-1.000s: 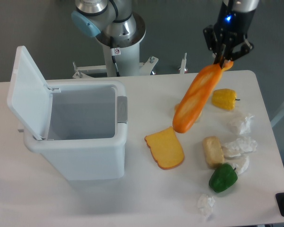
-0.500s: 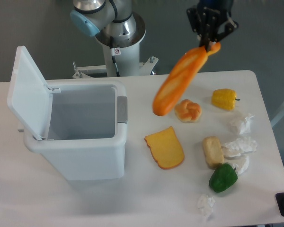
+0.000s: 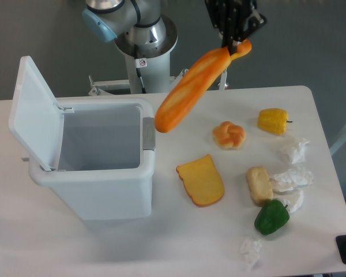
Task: Place the long bread in the trash can
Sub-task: 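Lift the held bread loaf and carry it toward the white trash bin, then move the bread loaf over the bin opening and lower it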
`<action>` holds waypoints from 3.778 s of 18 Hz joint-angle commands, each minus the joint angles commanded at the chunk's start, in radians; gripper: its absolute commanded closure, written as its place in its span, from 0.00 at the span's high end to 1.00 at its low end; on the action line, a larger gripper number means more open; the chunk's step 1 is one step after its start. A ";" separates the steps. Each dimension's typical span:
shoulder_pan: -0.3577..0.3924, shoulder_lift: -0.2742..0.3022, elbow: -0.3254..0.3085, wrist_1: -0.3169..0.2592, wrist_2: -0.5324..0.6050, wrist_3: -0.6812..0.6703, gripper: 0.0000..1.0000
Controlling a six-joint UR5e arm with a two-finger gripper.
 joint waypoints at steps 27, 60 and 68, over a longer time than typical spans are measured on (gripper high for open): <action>-0.256 -0.003 0.006 0.075 0.238 -0.044 0.11; -0.411 -0.066 -0.014 0.120 0.339 -0.057 0.11; -0.433 -0.095 -0.014 0.129 0.337 -0.078 0.21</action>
